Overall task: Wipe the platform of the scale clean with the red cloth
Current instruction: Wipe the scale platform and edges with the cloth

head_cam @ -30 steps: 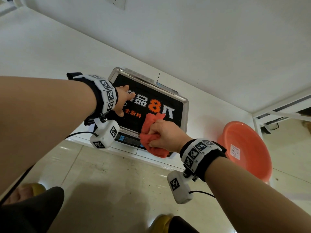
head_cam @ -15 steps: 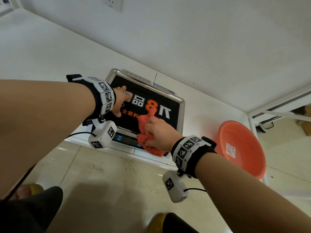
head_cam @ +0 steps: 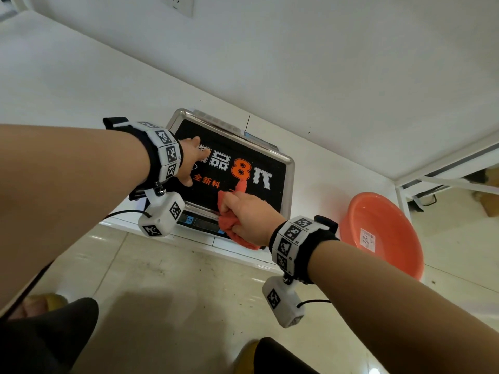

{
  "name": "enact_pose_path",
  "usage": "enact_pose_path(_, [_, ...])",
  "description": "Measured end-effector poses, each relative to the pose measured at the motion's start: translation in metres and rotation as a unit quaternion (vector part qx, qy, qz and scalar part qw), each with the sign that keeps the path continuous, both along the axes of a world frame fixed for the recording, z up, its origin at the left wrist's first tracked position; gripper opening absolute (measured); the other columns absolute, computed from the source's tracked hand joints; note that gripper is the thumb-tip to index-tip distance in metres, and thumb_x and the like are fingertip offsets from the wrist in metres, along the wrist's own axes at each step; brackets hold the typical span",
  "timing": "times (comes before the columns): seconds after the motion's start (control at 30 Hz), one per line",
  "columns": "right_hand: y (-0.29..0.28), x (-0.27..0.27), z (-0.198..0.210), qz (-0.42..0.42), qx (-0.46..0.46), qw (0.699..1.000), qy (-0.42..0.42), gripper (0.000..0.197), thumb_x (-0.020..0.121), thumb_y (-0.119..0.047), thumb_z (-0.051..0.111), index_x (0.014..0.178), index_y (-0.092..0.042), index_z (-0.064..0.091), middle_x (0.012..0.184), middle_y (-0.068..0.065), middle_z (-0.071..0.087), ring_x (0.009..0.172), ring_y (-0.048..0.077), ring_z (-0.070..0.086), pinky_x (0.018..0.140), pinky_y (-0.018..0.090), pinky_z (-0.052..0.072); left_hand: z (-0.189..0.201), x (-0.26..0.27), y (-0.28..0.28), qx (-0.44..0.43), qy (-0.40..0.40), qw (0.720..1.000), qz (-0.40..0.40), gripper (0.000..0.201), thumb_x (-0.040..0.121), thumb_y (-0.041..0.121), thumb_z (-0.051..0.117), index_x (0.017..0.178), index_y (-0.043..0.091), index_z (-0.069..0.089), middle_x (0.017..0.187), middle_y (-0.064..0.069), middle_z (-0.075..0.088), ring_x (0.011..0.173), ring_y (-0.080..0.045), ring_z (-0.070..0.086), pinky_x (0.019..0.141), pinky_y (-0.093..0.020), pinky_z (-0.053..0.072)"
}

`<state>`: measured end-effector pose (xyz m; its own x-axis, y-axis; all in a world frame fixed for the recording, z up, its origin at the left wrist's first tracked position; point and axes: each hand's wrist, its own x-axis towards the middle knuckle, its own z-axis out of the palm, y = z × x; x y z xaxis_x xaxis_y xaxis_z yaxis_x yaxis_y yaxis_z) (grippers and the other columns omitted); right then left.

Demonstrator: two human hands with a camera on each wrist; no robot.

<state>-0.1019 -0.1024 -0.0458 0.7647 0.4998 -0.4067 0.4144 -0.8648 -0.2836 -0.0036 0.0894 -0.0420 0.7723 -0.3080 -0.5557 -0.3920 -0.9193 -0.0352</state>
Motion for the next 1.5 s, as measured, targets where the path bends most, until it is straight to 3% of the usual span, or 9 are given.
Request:
enact_pose_path(0.23, [-0.003, -0.007, -0.018, -0.030, 0.035, 0.999, -0.027, 0.020, 0.092, -0.015, 0.058, 0.110, -0.021, 0.050, 0.108, -0.004, 0.044, 0.103, 0.021, 0.046, 0.093, 0.044, 0.049, 0.001, -0.002, 0.000, -0.003, 0.001, 1.000, 0.001, 0.096, 0.082, 0.034, 0.071, 0.154, 0.021, 0.008, 0.158, -0.013, 0.005, 0.145, -0.029, 0.020, 0.113, -0.040, 0.033])
enact_pose_path(0.43, [-0.006, -0.013, -0.022, -0.036, 0.052, 0.994, -0.084, 0.010, 0.094, -0.019, 0.060, 0.102, -0.021, 0.055, 0.125, 0.000, 0.044, 0.106, 0.022, 0.039, 0.091, 0.042, 0.048, -0.001, 0.000, 0.001, -0.004, -0.003, 1.000, -0.006, 0.097, 0.081, 0.036, 0.071, 0.154, 0.019, 0.009, 0.158, -0.015, 0.005, 0.145, -0.030, 0.020, 0.113, -0.039, 0.033])
enact_pose_path(0.63, [-0.008, -0.011, -0.020, -0.015, 0.027, 0.996, -0.082, 0.019, 0.098, -0.023, 0.055, 0.116, -0.020, 0.055, 0.124, 0.004, 0.051, 0.104, 0.023, 0.046, 0.093, 0.040, 0.047, 0.000, -0.001, 0.002, -0.005, -0.005, 1.000, -0.003, 0.098, 0.082, 0.036, 0.071, 0.154, 0.020, 0.008, 0.159, -0.014, 0.003, 0.146, -0.029, 0.019, 0.113, -0.039, 0.033])
enact_pose_path(0.77, [-0.007, -0.010, -0.019, 0.003, 0.012, 0.998, -0.061, 0.003, 0.100, -0.024, 0.052, 0.102, -0.023, 0.050, 0.113, 0.001, 0.050, 0.099, 0.022, 0.049, 0.092, 0.042, 0.048, 0.000, -0.002, 0.002, -0.002, -0.002, 1.000, 0.000, 0.098, 0.082, 0.036, 0.070, 0.154, 0.020, 0.006, 0.159, -0.013, 0.001, 0.146, -0.029, 0.018, 0.112, -0.039, 0.033])
enact_pose_path(0.93, [-0.007, -0.006, -0.011, 0.011, 0.006, 1.000, -0.020, 0.012, 0.101, -0.022, 0.049, 0.090, -0.025, 0.045, 0.099, -0.006, 0.042, 0.095, 0.015, 0.043, 0.084, 0.030, 0.038, 0.002, -0.003, 0.001, 0.000, 0.001, 1.000, 0.003, 0.098, 0.083, 0.036, 0.070, 0.154, 0.021, 0.005, 0.159, -0.012, 0.000, 0.147, -0.028, 0.017, 0.113, -0.040, 0.033])
enact_pose_path(1.03, [-0.006, -0.001, -0.007, 0.009, -0.008, 1.000, 0.020, 0.009, 0.099, -0.019, 0.050, 0.091, -0.022, 0.049, 0.114, 0.007, 0.054, 0.116, 0.029, 0.053, 0.087, 0.027, 0.035, 0.003, -0.002, 0.001, -0.001, 0.004, 1.000, 0.005, 0.098, 0.083, 0.035, 0.070, 0.155, 0.021, 0.003, 0.159, -0.013, -0.001, 0.147, -0.029, 0.017, 0.113, -0.039, 0.033])
enact_pose_path(1.1, [-0.006, 0.002, -0.006, 0.006, -0.012, 0.999, 0.039, 0.010, 0.096, -0.016, 0.051, 0.089, -0.023, 0.050, 0.120, 0.008, 0.056, 0.122, 0.027, 0.050, 0.087, 0.027, 0.033, 0.003, -0.002, 0.001, 0.000, 0.006, 1.000, 0.006, 0.099, 0.083, 0.035, 0.070, 0.155, 0.021, 0.003, 0.160, -0.012, -0.002, 0.147, -0.028, 0.016, 0.112, -0.039, 0.033])
enact_pose_path(1.27, [-0.001, 0.011, 0.003, 0.008, -0.024, 0.997, 0.072, 0.020, 0.088, -0.009, 0.055, 0.079, -0.026, 0.049, 0.082, -0.009, 0.052, 0.083, 0.013, 0.051, 0.076, 0.030, 0.042, 0.003, -0.002, 0.002, -0.001, 0.006, 1.000, 0.005, 0.098, 0.083, 0.035, 0.070, 0.155, 0.021, 0.004, 0.160, -0.013, -0.002, 0.147, -0.028, 0.014, 0.113, -0.039, 0.031])
enact_pose_path(1.5, [0.002, 0.017, 0.012, 0.001, -0.028, 0.993, 0.112, 0.020, 0.085, -0.004, 0.058, 0.080, -0.022, 0.051, 0.085, -0.004, 0.059, 0.081, 0.013, 0.056, 0.069, 0.021, 0.047, 0.003, -0.003, 0.003, -0.003, 0.005, 1.000, 0.003, 0.098, 0.083, 0.036, 0.069, 0.155, 0.021, 0.004, 0.160, -0.014, -0.003, 0.148, -0.029, 0.012, 0.114, -0.038, 0.029])
